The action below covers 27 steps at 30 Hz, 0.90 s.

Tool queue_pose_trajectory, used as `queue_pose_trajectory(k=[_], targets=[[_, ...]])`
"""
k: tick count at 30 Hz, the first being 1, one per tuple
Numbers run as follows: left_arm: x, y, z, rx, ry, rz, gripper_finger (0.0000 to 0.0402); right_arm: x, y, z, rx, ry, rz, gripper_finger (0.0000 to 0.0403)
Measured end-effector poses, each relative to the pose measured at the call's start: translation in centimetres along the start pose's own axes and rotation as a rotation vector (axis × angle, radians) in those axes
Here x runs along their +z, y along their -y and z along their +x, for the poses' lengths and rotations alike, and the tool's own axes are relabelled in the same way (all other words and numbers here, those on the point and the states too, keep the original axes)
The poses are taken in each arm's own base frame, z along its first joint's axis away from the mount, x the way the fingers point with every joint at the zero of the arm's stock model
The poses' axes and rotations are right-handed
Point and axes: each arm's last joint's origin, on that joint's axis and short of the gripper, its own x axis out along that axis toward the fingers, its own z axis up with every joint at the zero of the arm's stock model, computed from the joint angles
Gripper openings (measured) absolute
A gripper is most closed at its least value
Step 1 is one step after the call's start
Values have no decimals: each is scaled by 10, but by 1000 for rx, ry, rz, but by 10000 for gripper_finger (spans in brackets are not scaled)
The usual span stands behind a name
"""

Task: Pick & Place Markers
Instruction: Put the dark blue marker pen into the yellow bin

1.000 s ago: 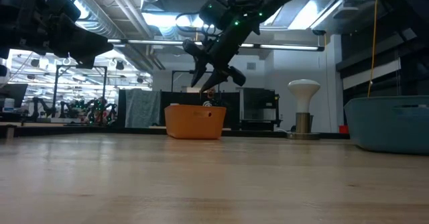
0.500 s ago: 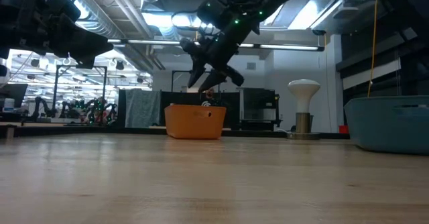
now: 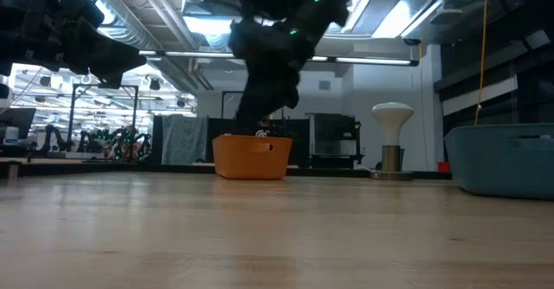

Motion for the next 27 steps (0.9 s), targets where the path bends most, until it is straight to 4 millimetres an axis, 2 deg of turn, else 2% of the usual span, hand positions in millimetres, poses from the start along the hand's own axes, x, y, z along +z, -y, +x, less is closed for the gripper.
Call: queue_pose_trajectory(k=[4,7,10,14,27], targets=[[0,0,0,0,1,0,109,-23,-26,2,49,10,-131,149],[0,0,0,0,1,1,107,-46,-33,4,97,52,-166,149],[0,0,0,0,1,1,108,-68,-32,1,168,137,-169,149],[0,0,0,-1,1,0,111,-90,-29,-15,244,312,-165,149],[0,0,0,0,1,1,111,-173,-12,-66,292,692,-216,149]])
